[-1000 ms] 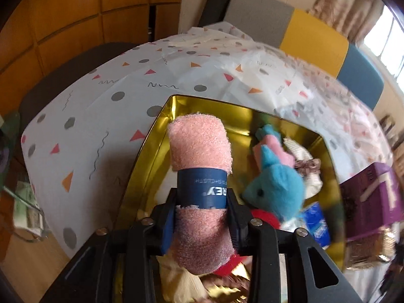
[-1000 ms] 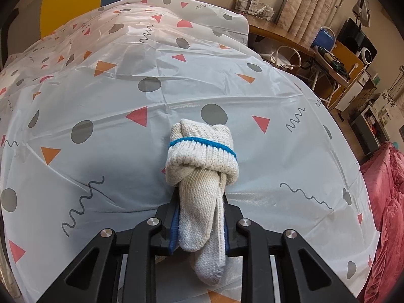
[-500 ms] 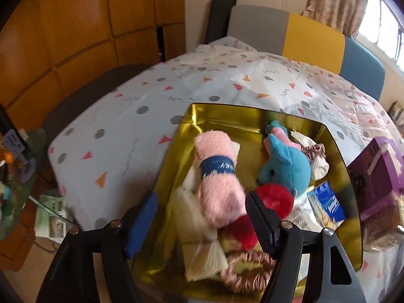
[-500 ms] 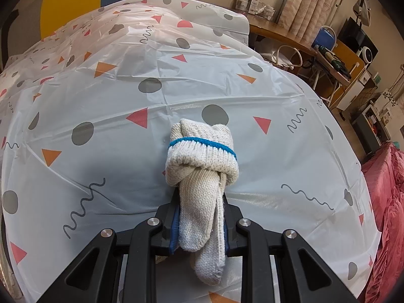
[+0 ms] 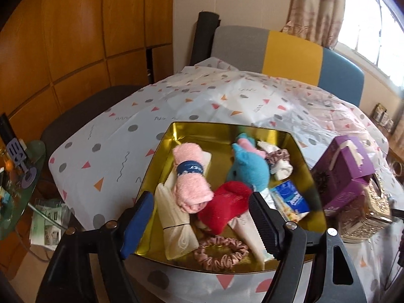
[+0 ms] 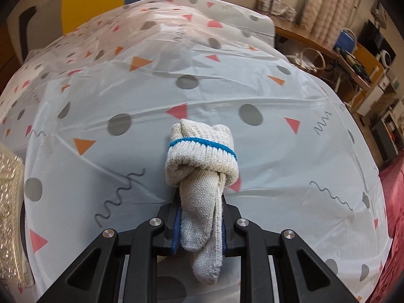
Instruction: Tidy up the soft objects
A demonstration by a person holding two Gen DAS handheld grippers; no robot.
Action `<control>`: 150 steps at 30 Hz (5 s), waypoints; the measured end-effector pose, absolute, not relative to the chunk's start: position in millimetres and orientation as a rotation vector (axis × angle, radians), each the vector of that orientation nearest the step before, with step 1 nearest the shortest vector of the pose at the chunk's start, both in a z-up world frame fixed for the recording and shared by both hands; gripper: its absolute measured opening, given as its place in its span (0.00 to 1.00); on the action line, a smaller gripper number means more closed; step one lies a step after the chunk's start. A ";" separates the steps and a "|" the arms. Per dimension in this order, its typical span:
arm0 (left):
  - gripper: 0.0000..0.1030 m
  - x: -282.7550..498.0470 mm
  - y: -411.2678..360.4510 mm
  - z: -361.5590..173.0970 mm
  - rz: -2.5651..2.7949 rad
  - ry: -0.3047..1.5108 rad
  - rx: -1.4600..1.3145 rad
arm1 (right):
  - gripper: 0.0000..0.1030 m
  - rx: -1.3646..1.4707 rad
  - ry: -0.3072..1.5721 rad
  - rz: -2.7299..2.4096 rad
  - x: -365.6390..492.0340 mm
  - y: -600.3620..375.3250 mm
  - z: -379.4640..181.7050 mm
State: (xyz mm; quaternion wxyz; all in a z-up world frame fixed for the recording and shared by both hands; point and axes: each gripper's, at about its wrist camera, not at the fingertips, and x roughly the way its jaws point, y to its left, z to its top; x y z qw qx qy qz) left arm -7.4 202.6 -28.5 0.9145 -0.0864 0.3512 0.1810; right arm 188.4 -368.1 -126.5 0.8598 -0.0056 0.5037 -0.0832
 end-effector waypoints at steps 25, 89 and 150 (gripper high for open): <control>0.76 -21.0 201.4 -35.0 0.315 0.728 -0.179 | 0.19 -0.063 1.201 -0.014 151.0 -296.7 -120.5; 0.78 -38.3 254.1 -44.1 0.424 0.718 -0.260 | 0.37 -0.242 0.943 0.668 76.2 90.7 -84.6; 1.00 -55.0 187.8 -13.7 0.422 0.614 -0.129 | 0.38 -0.124 0.686 0.363 20.0 14.4 -43.1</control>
